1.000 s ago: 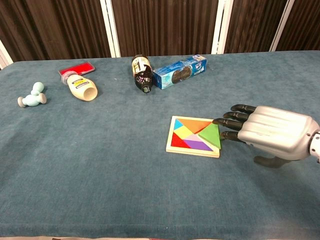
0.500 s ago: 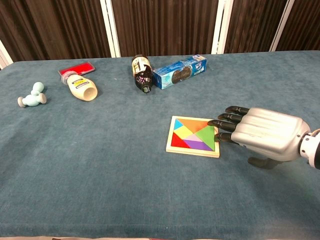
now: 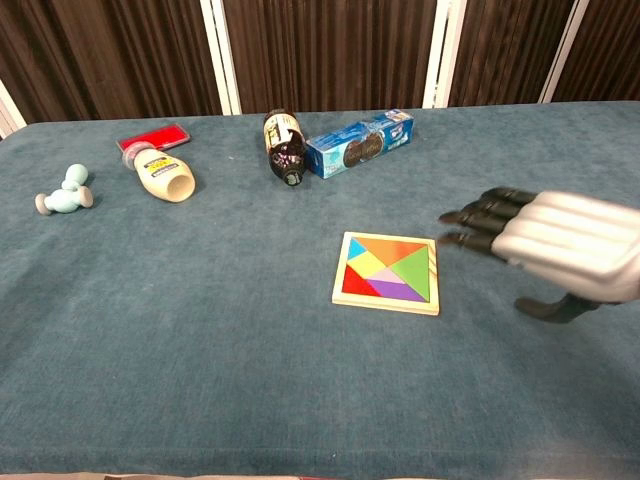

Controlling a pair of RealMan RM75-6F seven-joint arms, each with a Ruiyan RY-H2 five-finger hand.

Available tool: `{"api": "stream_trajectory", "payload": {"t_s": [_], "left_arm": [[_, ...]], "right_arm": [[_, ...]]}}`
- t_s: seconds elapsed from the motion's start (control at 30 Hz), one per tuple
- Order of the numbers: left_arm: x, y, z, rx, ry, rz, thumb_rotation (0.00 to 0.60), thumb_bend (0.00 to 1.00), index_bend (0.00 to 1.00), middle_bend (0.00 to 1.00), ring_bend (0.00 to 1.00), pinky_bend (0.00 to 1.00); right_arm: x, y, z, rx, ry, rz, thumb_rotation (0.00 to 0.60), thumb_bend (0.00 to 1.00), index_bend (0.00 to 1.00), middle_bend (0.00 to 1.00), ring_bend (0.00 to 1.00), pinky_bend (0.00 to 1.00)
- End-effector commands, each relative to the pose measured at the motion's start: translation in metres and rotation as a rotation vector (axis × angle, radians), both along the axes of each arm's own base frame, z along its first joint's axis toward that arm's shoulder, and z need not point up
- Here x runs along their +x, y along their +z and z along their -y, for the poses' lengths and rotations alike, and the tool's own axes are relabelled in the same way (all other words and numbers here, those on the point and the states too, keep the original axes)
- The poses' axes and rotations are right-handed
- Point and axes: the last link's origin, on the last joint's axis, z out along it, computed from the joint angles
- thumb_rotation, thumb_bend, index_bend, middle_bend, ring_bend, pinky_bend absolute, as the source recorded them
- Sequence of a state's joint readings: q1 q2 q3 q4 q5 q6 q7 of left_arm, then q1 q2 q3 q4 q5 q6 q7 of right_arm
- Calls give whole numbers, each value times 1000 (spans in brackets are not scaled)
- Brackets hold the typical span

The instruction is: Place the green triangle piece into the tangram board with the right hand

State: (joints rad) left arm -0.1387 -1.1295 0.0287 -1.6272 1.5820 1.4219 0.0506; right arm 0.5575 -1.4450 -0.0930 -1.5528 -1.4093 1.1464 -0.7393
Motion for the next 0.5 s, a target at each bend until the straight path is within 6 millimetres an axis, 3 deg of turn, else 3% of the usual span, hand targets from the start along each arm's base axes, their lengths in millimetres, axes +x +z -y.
{"api": "stream_trajectory", "payload": {"t_s": [0.03, 0.23, 0.33, 0.5], "left_arm": [[-2, -1, -3, 6, 6, -11, 600, 462, 0, 0, 0, 6], [-5, -2, -4, 18, 35, -36, 600, 463, 0, 0, 0, 5], [-5, -1, -6, 26, 47, -45, 600, 462, 0, 0, 0, 4], [2, -2, -5, 55, 11, -40, 600, 463, 0, 0, 0, 4]], "right_arm": [[-26, 59, -28, -157, -126, 283, 600, 382, 13, 0, 0, 0], [-71, 124, -78, -440, -328, 437, 600, 292, 0, 0, 0, 0], [-82, 136, -94, -492, -351, 415, 600, 235, 0, 0, 0, 0], [-81, 145, -104, -489, -311, 462, 600, 209, 0, 0, 0, 0]]}}
